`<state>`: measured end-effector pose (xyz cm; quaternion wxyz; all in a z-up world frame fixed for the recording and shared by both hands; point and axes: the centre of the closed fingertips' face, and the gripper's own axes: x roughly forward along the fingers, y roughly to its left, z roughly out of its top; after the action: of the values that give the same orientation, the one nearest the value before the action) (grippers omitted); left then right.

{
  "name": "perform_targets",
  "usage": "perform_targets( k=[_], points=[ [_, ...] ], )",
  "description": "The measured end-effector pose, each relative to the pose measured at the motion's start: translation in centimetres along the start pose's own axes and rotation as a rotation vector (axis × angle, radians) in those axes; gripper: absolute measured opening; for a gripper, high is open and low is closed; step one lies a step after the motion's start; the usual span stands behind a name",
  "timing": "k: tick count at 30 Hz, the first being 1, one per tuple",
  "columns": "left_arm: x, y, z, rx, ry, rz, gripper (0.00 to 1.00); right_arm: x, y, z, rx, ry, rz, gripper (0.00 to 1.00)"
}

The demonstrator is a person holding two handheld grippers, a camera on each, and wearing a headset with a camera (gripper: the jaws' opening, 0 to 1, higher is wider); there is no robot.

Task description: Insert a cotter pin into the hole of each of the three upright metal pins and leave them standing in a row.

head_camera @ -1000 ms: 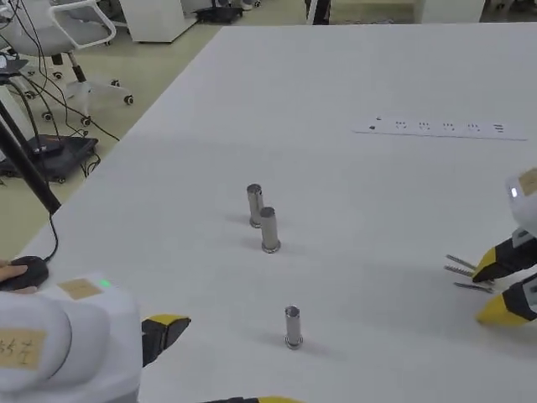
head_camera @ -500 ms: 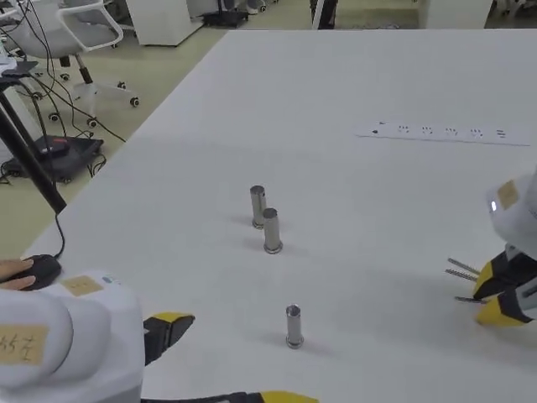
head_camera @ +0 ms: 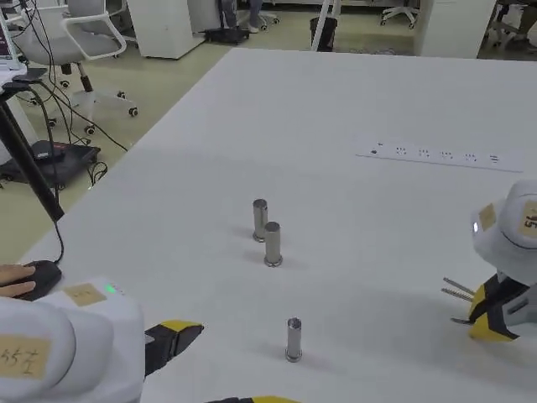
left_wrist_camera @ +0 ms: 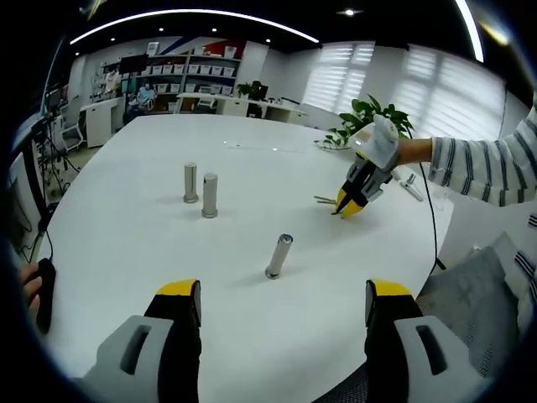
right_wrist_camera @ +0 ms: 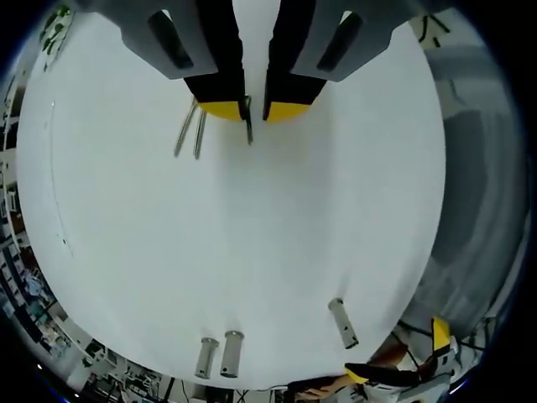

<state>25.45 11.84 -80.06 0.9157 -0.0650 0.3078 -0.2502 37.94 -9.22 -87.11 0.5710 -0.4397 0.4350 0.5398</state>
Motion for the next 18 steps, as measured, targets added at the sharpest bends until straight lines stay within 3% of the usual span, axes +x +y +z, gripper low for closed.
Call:
perform_targets(
  k=[8, 11, 14, 18],
  points=[
    [-0.25, -0.11, 0.16, 0.002, -0.016, -0.010, 0.81, 0.11, -0.63, -0.09, 0.014, 0.037, -0.023, 0.03],
    [-0.37, -0.06, 0.29, 0.009, -0.024, -0.011, 0.77, 0.09, -0.60, -0.13, 0.024, 0.040, -0.021, 0.03],
    [-0.41, 0.15, 0.42, 0.018, -0.038, -0.005, 0.76, 0.14, -0.83, -0.19, 0.095, 0.039, -0.026, 0.02],
    [-0.50, 0.41, 0.78, 0.037, -0.061, 0.006, 0.69, 0.19, -0.85, -0.24, 0.086, 0.033, -0.027, 0.02]
  ],
)
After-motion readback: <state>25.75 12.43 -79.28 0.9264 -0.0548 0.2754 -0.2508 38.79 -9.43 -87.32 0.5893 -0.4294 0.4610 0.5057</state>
